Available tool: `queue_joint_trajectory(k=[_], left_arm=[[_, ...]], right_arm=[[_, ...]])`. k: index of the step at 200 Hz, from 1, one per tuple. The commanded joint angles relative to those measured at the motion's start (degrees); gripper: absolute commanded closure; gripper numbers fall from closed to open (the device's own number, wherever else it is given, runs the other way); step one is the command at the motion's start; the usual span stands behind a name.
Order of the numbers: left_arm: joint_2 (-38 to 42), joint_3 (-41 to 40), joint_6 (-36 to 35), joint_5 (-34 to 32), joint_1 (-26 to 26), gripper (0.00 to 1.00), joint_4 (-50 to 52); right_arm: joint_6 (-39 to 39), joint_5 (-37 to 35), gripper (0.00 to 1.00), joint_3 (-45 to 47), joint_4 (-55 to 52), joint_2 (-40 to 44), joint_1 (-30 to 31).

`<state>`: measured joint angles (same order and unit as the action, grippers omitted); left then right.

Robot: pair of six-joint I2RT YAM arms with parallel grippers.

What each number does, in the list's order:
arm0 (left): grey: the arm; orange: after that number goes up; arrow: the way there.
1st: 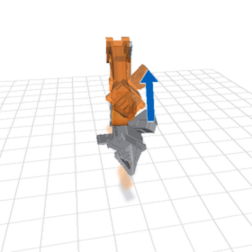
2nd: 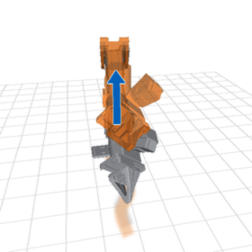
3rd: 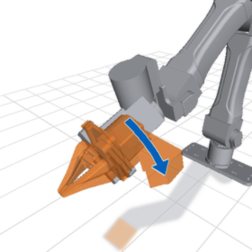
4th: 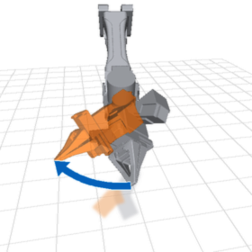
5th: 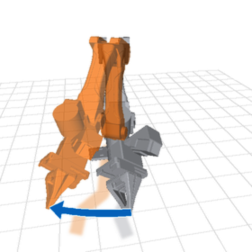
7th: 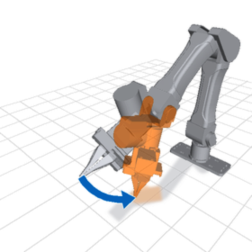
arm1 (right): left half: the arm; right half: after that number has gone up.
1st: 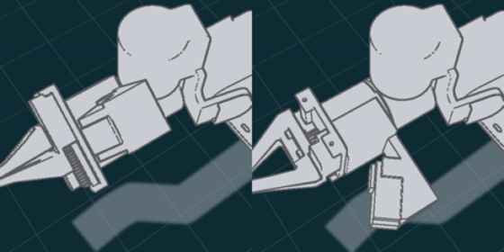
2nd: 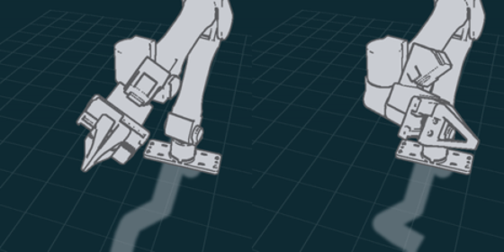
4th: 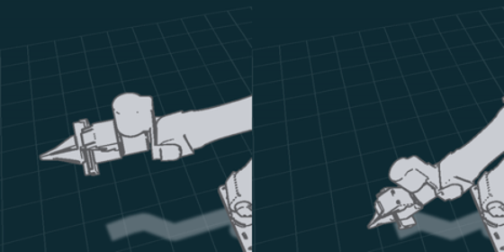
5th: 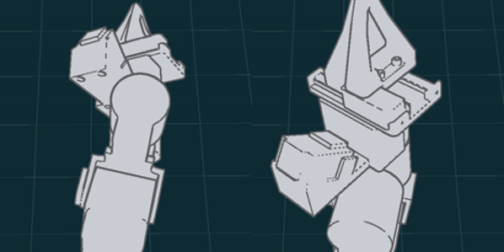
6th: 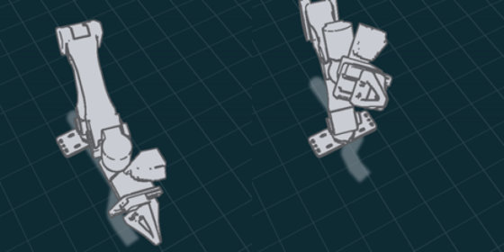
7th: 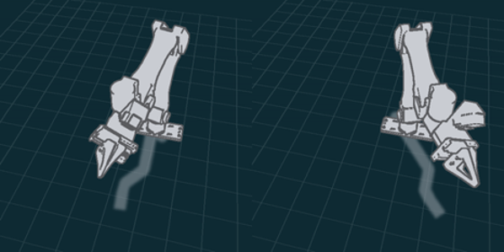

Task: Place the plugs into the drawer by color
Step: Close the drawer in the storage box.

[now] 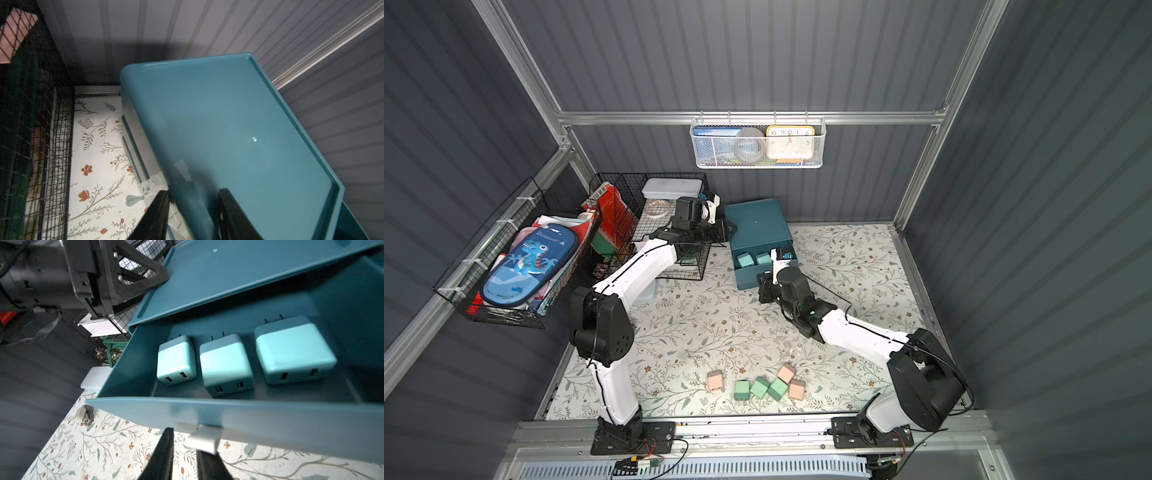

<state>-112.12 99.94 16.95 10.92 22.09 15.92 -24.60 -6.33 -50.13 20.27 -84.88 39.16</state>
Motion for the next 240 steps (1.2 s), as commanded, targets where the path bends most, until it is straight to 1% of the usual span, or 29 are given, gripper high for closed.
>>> queue_joint_trajectory(k=[1, 26, 93, 152, 167, 181, 198, 221, 240], left_arm=[[-0.5, -2.5, -1.6, 1.5, 0.5, 0.58, 4.6], [-0.5, -2.3, -1.7, 1.5, 0.5, 0.58, 4.6], [-0.7, -2.6, -1.7, 2.1, 0.6, 0.58, 4.5], [-0.7, -2.5, -2.1, 2.0, 0.6, 0.58, 4.6], [-0.7, -2.7, -2.1, 1.9, 0.6, 0.58, 4.7], [-0.7, -2.9, -2.3, 1.8, 0.6, 0.58, 4.7], [-0.6, -3.0, -2.5, 1.8, 0.6, 0.58, 4.9], [-1.1, -2.7, -2.5, 2.0, 0.6, 0.58, 5.0], [-1.4, -2.5, -2.3, 2.0, 0.6, 0.58, 4.9]], right_arm=[[-0.9, -2.1, 0.76, -3.3, 6.4, -3.1, -0.2], [-1.2, -2.0, 0.76, -5.8, 8.7, -7.0, -0.5], [-4.5, -2.9, 0.74, -10.1, 15.0, -13.9, -2.3], [-6.8, -2.5, 0.73, -12.7, 18.2, -17.9, -3.1], [-7.8, -1.2, 0.73, -12.9, 19.2, -18.8, -3.4], [-9.4, 0.7, 0.73, -11.4, 20.6, -18.1, -3.9], [-11.8, 3.8, 0.73, -7.6, 21.4, -14.6, -4.5], [-15.9, 4.6, 0.71, 0.6, 21.3, -8.4, -4.8], [-20.5, 5.2, 0.71, 6.6, 23.4, -5.7, -5.8]])
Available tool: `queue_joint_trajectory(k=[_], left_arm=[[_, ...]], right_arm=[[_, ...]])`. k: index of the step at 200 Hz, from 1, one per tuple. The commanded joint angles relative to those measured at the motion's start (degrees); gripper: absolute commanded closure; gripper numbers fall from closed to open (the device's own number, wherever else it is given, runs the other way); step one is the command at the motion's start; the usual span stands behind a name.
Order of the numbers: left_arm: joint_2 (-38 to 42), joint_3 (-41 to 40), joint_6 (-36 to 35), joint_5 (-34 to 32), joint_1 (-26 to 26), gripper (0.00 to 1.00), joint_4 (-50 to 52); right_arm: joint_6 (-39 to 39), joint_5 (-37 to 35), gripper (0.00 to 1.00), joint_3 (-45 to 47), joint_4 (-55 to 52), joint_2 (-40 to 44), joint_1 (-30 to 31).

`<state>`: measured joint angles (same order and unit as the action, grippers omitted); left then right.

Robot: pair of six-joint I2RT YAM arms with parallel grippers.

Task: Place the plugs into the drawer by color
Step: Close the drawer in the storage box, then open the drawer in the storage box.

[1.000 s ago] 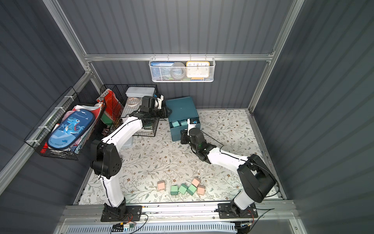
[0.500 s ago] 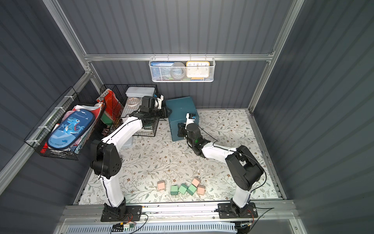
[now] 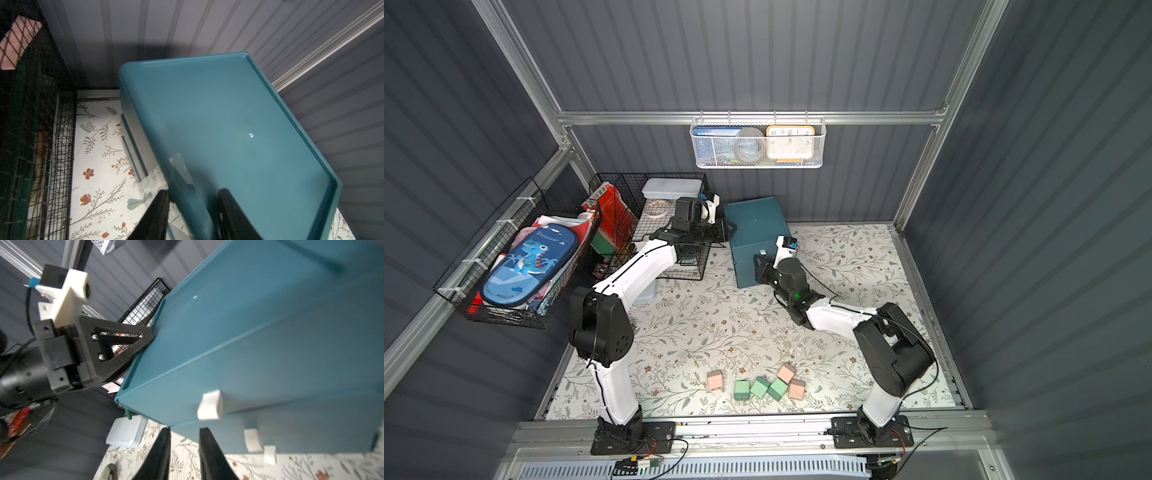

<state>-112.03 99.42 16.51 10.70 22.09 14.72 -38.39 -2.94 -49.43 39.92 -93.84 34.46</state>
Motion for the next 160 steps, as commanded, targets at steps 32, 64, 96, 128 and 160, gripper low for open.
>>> queue_joint_trajectory(k=[32, 64, 96, 128, 160], left_arm=[[-2.1, -1.8, -1.6, 2.1, 0.6, 0.58, 5.9], [-2.4, -1.6, -1.5, 2.0, 0.6, 0.58, 5.8], [-2.5, -1.8, -1.5, 1.9, 0.6, 0.58, 5.9], [-2.5, -1.6, -1.6, 1.9, 0.6, 0.57, 6.0], [-2.5, -1.6, -1.6, 1.9, 0.6, 0.57, 6.0]], right_arm=[[-14.7, 5.5, 0.69, 10.1, 10.5, 0.8, -4.4], [-21.7, 11.7, 0.65, 8.8, 18.7, -6.1, -7.3], [-26.5, 14.5, 0.6, 7.2, 24.4, -11.6, -9.1], [-28.6, 15.3, 0.58, 5.5, 25.9, -15.1, -9.4], [-30.6, 16.4, 0.58, 3.6, 27.5, -18.0, -9.4]])
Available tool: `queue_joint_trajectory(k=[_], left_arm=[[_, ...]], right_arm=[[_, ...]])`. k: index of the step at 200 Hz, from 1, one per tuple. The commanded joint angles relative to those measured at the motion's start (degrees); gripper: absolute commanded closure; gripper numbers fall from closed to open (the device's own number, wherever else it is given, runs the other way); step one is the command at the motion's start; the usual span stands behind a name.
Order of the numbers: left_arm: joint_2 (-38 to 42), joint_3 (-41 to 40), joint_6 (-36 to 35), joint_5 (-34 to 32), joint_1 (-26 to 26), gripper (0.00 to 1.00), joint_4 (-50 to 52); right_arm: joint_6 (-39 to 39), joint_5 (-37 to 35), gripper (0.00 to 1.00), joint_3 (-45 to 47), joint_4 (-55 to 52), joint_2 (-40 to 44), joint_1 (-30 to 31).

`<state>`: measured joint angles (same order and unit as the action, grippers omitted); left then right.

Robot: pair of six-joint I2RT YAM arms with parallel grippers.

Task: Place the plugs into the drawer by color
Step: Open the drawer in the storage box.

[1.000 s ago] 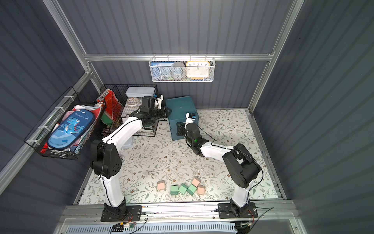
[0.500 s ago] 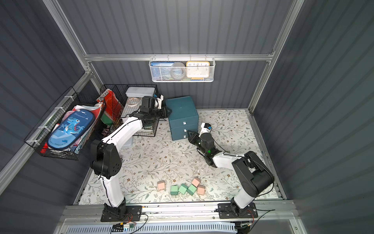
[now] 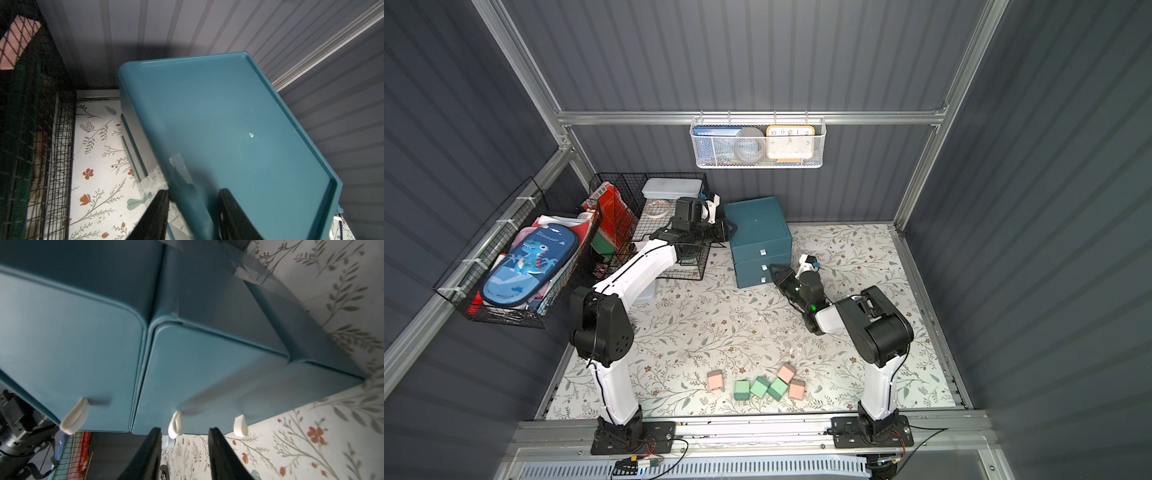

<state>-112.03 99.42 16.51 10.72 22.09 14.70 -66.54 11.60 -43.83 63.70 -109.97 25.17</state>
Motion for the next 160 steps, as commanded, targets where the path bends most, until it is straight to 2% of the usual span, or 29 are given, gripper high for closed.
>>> queue_joint_trajectory(k=[1, 85, 145, 160], left_arm=[[-2.6, -1.5, -1.6, 1.8, 0.6, 0.57, 6.0], [-2.7, -1.6, -1.6, 1.9, 0.6, 0.56, 6.1], [-2.5, -1.6, -1.6, 1.9, 0.6, 0.56, 6.1], [-2.6, -1.6, -1.6, 2.0, 0.6, 0.56, 6.1]], right_arm=[[-2.5, 1.8, 0.58, -2.0, 3.7, -1.9, -0.1], [-4.2, 5.3, 0.63, -5.5, 3.7, -5.3, 0.5], [-3.8, 5.5, 0.79, -5.7, 2.8, -5.8, 0.5], [-3.6, 5.2, 0.85, -5.2, 2.7, -5.7, 0.4]])
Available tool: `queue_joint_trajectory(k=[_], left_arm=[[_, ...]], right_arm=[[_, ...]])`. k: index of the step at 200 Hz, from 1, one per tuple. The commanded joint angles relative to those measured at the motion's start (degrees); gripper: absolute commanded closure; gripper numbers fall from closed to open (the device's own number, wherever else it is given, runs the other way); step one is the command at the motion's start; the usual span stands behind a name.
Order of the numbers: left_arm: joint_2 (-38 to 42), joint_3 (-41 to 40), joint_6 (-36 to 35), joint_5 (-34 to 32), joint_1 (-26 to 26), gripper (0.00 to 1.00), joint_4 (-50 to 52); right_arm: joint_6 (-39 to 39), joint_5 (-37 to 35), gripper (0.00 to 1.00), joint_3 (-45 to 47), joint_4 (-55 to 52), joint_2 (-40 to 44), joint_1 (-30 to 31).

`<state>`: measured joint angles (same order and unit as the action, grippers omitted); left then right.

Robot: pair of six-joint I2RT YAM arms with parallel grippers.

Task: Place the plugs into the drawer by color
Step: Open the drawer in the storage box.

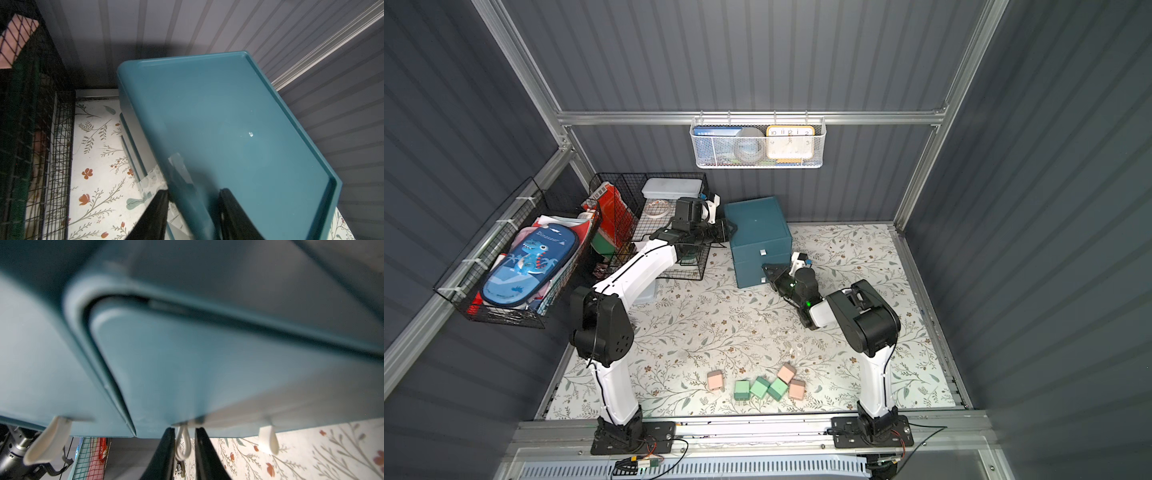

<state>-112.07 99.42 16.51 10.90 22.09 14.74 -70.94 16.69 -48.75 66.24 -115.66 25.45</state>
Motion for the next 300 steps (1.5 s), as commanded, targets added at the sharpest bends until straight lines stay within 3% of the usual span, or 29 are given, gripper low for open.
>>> queue_joint_trajectory(k=[1, 23, 117, 186, 300], left_arm=[[-2.6, -1.6, -1.6, 1.8, 0.6, 0.56, 6.1], [-2.6, -1.6, -1.7, 1.9, 0.6, 0.56, 6.1], [-3.2, -1.2, -1.6, 1.7, 0.6, 0.55, 6.1], [-3.2, -1.6, -1.0, 2.2, 0.8, 0.55, 5.5], [-3.4, -1.5, -0.9, 2.3, 0.9, 0.55, 5.4]], right_arm=[[0.7, 0.1, 0.86, -0.3, 0.2, -0.1, 0.1], [1.3, 0.0, 1.0, 0.2, 0.5, 0.3, 0.1], [10.7, 0.1, 1.0, 8.6, -10.8, 14.5, 2.5], [18.3, -4.2, 1.0, 14.9, -22.5, 25.8, 7.0], [21.9, -6.5, 1.0, 18.5, -29.7, 31.4, 9.1]])
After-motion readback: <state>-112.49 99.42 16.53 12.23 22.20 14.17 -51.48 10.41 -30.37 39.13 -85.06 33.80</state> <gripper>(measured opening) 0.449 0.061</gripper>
